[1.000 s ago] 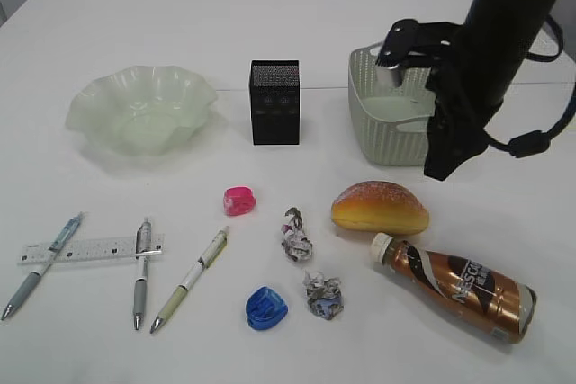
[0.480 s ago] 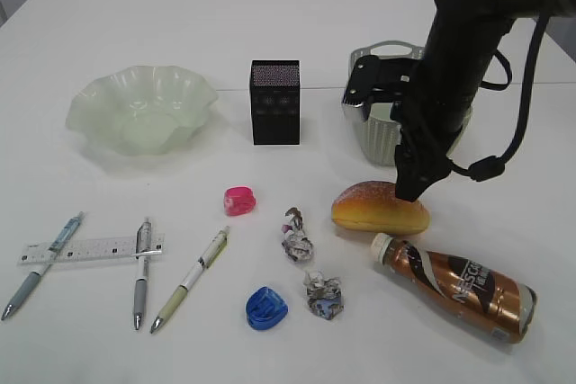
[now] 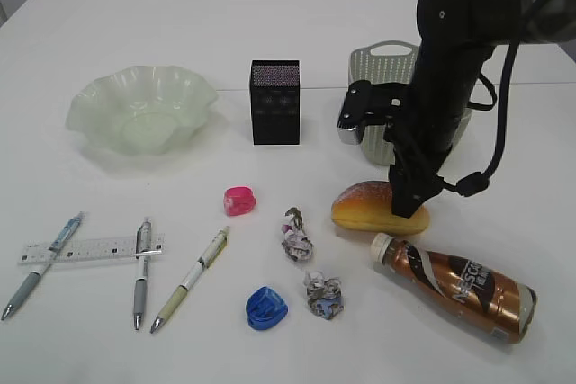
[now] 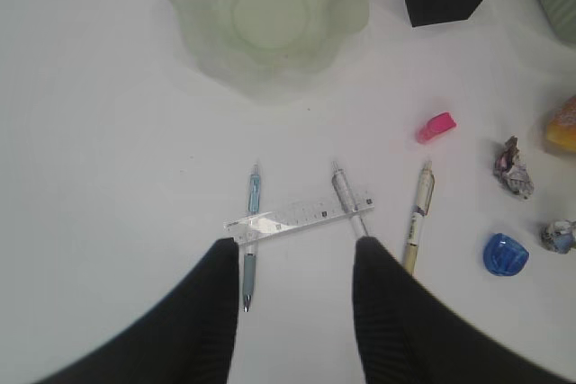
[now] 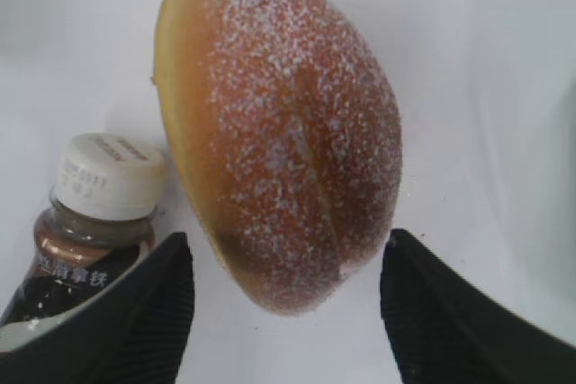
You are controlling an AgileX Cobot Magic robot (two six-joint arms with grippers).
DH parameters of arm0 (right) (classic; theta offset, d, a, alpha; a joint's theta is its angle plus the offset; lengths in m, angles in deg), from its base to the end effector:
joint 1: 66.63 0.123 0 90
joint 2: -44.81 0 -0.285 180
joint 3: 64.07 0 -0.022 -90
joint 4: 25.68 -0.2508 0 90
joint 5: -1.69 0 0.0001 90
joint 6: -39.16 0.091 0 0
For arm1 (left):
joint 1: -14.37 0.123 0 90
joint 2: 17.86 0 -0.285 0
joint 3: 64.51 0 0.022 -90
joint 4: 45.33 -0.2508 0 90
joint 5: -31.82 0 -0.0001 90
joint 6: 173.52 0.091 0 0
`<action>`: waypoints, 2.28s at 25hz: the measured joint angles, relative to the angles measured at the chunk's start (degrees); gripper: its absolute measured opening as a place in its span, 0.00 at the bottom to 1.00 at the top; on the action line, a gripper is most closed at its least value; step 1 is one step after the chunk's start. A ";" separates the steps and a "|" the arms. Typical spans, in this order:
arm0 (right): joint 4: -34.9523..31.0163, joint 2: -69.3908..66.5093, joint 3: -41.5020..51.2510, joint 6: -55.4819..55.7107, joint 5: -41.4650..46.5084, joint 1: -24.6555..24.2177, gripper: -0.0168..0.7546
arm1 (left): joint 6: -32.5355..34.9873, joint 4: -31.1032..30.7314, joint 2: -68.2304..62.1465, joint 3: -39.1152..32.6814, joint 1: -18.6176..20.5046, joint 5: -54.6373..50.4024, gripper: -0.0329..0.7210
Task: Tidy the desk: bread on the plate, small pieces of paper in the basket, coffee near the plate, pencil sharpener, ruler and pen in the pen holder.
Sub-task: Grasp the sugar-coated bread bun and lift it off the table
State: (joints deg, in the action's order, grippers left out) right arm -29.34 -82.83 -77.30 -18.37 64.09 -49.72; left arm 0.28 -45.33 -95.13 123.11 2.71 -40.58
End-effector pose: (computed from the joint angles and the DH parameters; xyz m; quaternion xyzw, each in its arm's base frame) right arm 0.3970 0.1261 0.1744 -0.5932 0.8041 0.0173 0.0361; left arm 0.2160 -0.0446 0.4370 0.0450 0.9446 -0.0505 0.3212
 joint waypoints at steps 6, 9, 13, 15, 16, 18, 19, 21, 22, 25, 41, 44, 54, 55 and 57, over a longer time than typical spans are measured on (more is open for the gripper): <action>0.09 -0.52 -0.08 -1.17 -1.31 0.00 0.68 | 0.00 0.00 0.00 0.00 0.00 0.00 0.45; 0.09 -1.14 -0.08 -1.52 -1.56 0.00 0.68 | 0.00 0.00 0.00 0.00 0.00 0.00 0.45; 0.09 -2.04 -0.08 -2.12 -1.56 0.00 0.68 | 0.00 0.00 0.00 0.00 0.00 0.00 0.45; 0.09 -2.26 -0.18 -2.38 -1.56 0.00 0.68 | 0.00 0.00 0.00 0.00 0.00 0.00 0.45; 0.09 -2.41 -0.22 -2.38 -1.56 0.00 0.68 | 0.00 0.00 0.00 0.00 0.00 0.00 0.45; 0.09 -2.58 -0.37 -2.38 -1.45 0.00 0.68 | 0.11 0.00 0.00 0.00 0.00 0.00 0.45; -0.01 -2.68 -0.51 -2.38 -1.34 0.00 0.68 | 0.19 0.00 0.00 0.00 0.00 0.00 0.45; -0.23 -2.68 -0.51 -2.38 -1.34 0.00 0.68 | 0.19 0.00 0.00 0.00 0.00 0.00 0.45; -0.23 -2.68 -0.51 -2.38 -1.34 0.00 0.68 | 0.23 0.00 0.00 0.00 0.00 0.00 0.45; -0.36 -2.68 -0.51 -2.46 -1.34 0.00 0.68 | 0.23 0.00 0.00 0.00 0.00 0.00 0.45; -4.71 -2.92 -0.56 -2.46 -3.02 0.00 0.34 | 0.32 0.00 0.00 0.00 0.00 0.00 0.45; -4.71 -3.01 -0.56 -2.46 -3.02 0.13 0.22 | 0.32 0.00 0.00 0.00 0.00 0.00 0.45; -4.48 -3.22 -2.14 1.50 0.25 0.13 0.18 | 0.32 -1.25 0.00 0.00 0.00 0.00 0.45; -4.48 -3.22 -2.74 1.97 1.79 0.17 0.18 | 0.32 -1.39 0.00 0.00 0.00 0.00 0.45; -4.70 -3.22 -4.44 4.89 3.30 0.17 0.18 | 0.32 -1.48 0.00 0.00 0.00 0.00 0.45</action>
State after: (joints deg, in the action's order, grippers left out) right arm -34.04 -86.05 -81.74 -13.47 67.39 -49.55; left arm 0.61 -46.81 -95.13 123.11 2.71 -40.58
